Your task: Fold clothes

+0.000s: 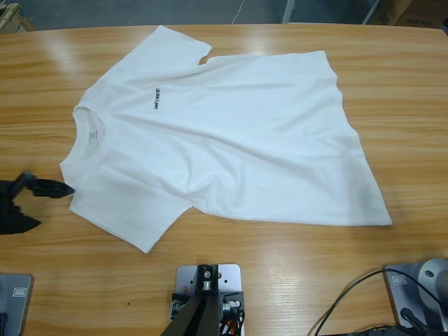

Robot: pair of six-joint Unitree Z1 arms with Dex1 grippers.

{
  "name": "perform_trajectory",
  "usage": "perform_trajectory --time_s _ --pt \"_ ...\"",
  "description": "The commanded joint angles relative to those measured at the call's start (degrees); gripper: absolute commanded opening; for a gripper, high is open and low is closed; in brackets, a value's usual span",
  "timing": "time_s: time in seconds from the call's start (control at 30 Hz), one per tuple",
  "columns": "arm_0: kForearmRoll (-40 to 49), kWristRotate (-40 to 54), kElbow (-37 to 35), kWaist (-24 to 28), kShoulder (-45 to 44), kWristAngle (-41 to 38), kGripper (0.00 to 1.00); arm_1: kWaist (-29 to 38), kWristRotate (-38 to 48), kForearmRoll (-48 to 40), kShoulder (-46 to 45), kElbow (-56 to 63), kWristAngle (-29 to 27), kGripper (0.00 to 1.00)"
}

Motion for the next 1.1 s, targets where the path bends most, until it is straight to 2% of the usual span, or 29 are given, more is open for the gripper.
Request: perform_trajectory --time_s 0.03,0.33,0.47,0.53,0.6,0.7,0.77,0.8,0.83,0.87,0.9,1.1 --pt "-12.1 0.0 8.0 -1.2 7.5 1.0 1.0 0.3 1.4 -1.4 1.6 3.0 0.3 0.991" --pt "-20.0 0.5 9.8 -1.3 14.3 1.7 0.996 0.3 1.4 -1.5 1.5 2.9 0.4 0.987" --pt "-20.6 0.8 9.8 -1.3 16.1 2.7 0.979 0.3 1.3 -1.5 1.3 2.9 0.4 0.985" --pt "-21.5 1.2 9.7 -1.3 17.3 3.4 0.915 0.3 1.2 -1.5 1.4 2.9 0.4 0.982" --pt "-21.8 1.5 9.3 -1.3 17.7 3.3 0.779 0.3 1.0 -1.6 1.6 2.9 0.4 0.982" --pt "-21.7 1.5 9.1 -1.3 16.5 3.2 0.481 0.3 1.0 -1.6 1.7 2.9 0.4 0.942" --pt "-21.7 1.5 9.1 -1.3 16.4 2.8 0.368 0.3 1.0 -1.6 1.6 2.9 0.5 0.931" --pt "-21.7 1.4 9.1 -1.3 16.5 2.6 0.262 0.3 0.9 -1.6 1.6 2.9 0.5 0.905" --pt "-21.7 1.4 9.1 -1.3 16.5 2.3 0.202 0.3 0.9 -1.7 1.5 2.9 0.5 0.895" --pt "-21.7 1.4 9.1 -1.3 16.5 2.2 0.046 0.3 0.8 -1.7 1.4 2.9 0.6 0.893" --pt "-21.6 1.4 9.1 -1.3 16.7 2.2 0.0 0.3 0.8 -1.8 1.4 2.9 0.6 0.89" --pt "-21.1 1.1 9.4 -1.5 15.7 1.8 0.0 0.3 0.5 -2.2 1.3 3.1 0.6 0.89"
